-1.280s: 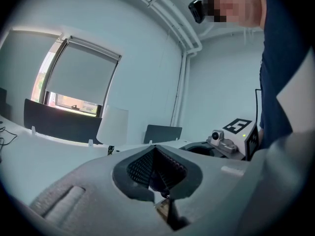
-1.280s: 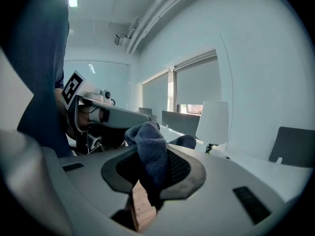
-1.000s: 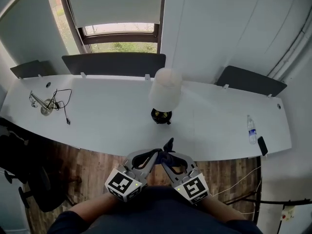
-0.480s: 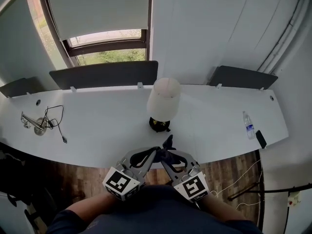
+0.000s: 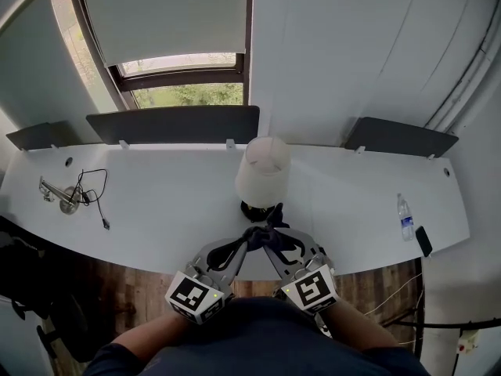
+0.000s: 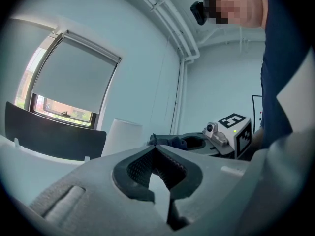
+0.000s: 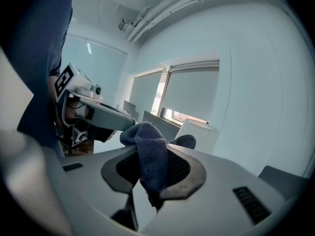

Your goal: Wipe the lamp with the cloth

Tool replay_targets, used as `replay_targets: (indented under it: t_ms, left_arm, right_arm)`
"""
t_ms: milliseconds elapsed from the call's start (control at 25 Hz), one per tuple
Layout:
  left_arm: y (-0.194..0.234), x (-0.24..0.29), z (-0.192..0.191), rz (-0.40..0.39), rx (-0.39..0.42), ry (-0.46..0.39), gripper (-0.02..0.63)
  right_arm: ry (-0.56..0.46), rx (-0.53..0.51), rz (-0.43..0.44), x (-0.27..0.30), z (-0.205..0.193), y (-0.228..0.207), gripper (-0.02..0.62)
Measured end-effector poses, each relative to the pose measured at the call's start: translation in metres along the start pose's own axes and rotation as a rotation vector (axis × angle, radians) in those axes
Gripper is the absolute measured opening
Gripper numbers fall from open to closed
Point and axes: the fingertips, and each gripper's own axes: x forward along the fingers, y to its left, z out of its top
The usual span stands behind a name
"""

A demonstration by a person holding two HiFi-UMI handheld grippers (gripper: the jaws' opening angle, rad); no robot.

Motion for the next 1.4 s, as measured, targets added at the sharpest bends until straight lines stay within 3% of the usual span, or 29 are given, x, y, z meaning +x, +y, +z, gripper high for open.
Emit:
replay_targets:
  t_ms: [360,640,1080,1400]
  left_arm:
    - [0.008,-0.001,-0.009,0.049,-0.006,0.009,0.006]
    - [0.021,-0.011,-0.016,0.104,-0.019,0.019,0.006]
    - [0.033,-0.017,-0.024,0.144,-0.027,0.037,0.006]
    - [0.037,-0.026,-0.032,0.172,-0.027,0.073,0.006]
  right_arm:
    - [-0.060,-0.145,-0.073,0.029,0.036,-0.054,0.104]
    - [-0.063,-0.234,-0.099,0.057,0.052,-0.072,0.104]
    - [-0.025,-0.274,-0.054,0.082,0.028,-0.059,0.104]
    - [0.043,-0.329,0.010,0.100,-0.016,-0.036,0.104]
